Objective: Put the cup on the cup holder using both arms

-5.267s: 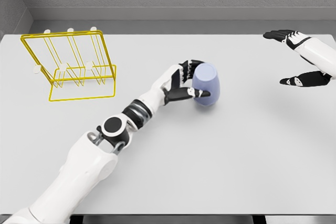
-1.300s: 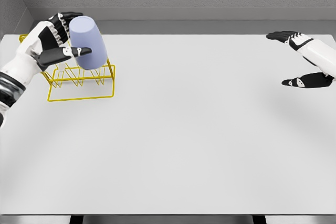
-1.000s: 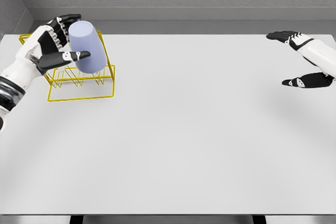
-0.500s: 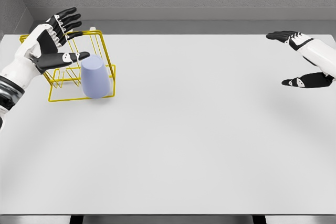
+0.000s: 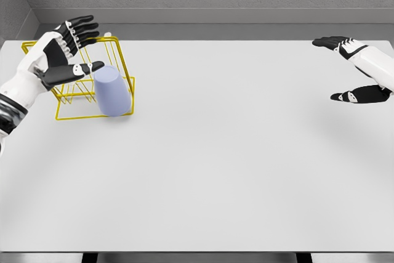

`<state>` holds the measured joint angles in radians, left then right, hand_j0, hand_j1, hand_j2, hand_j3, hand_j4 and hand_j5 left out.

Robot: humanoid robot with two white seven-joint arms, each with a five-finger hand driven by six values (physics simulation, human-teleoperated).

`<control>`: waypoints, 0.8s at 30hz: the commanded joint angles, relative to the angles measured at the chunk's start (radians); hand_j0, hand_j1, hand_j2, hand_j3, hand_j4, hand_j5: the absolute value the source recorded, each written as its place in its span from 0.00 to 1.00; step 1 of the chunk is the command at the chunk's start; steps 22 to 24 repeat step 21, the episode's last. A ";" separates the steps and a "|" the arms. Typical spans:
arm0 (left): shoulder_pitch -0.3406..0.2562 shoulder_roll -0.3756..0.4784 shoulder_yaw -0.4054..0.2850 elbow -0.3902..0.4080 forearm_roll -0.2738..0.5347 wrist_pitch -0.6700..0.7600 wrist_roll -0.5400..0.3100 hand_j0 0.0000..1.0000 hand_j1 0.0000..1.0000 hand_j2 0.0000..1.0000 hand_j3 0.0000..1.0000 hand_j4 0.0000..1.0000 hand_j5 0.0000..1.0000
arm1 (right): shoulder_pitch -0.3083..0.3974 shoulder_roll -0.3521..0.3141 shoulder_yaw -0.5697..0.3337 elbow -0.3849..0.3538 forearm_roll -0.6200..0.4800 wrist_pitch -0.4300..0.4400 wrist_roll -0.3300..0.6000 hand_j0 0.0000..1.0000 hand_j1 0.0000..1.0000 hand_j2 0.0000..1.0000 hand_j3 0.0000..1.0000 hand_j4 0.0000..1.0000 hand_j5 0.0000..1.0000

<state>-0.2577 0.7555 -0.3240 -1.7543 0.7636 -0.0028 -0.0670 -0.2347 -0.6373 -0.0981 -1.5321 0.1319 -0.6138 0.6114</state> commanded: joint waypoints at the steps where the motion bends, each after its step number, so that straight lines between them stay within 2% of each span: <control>1: 0.002 0.007 -0.001 -0.005 -0.001 -0.025 -0.001 0.80 0.80 0.80 0.80 0.80 0.80 | 0.000 -0.001 0.000 0.000 -0.008 0.003 -0.001 1.00 1.00 1.00 1.00 1.00 1.00; 8: 0.015 0.015 -0.001 -0.005 -0.001 -0.088 -0.001 0.77 0.77 0.77 0.77 0.77 0.77 | 0.000 0.001 0.000 -0.003 -0.009 0.003 -0.001 1.00 1.00 1.00 1.00 1.00 1.00; 11: 0.029 0.048 -0.001 -0.007 0.000 -0.134 -0.001 0.79 0.79 0.79 0.79 0.79 0.79 | 0.000 -0.001 0.000 0.000 -0.008 0.003 -0.001 1.00 1.00 1.00 1.00 1.00 1.00; 12: 0.047 0.058 0.000 -0.007 0.000 -0.169 -0.001 0.81 0.81 0.81 0.81 0.81 0.81 | 0.000 -0.001 0.000 0.001 -0.008 0.003 -0.001 1.00 1.00 1.00 1.00 1.00 1.00; 13: 0.089 0.084 0.000 -0.007 0.000 -0.232 -0.001 0.87 0.87 0.87 0.87 0.87 0.87 | 0.000 -0.001 0.000 0.001 -0.009 0.003 -0.001 1.00 1.00 1.00 1.00 1.00 1.00; 15: 0.117 0.102 0.010 -0.002 -0.001 -0.252 -0.001 1.00 1.00 1.00 1.00 1.00 1.00 | 0.000 -0.001 0.000 0.001 -0.008 0.003 -0.001 1.00 1.00 1.00 1.00 1.00 1.00; 17: 0.170 0.113 0.063 -0.005 -0.001 -0.281 -0.001 1.00 1.00 1.00 1.00 1.00 1.00 | 0.000 -0.001 0.000 0.001 -0.008 0.003 -0.001 1.00 1.00 1.00 1.00 1.00 1.00; 19: 0.202 0.128 0.065 0.004 -0.001 -0.365 -0.001 1.00 1.00 1.00 1.00 1.00 1.00 | 0.000 -0.001 0.000 0.001 -0.008 0.003 -0.001 1.00 1.00 1.00 1.00 1.00 1.00; 24: 0.215 0.128 0.082 0.006 -0.001 -0.387 0.001 1.00 1.00 1.00 1.00 1.00 1.00 | 0.000 -0.001 0.000 0.001 -0.008 0.003 -0.001 1.00 1.00 1.00 1.00 1.00 1.00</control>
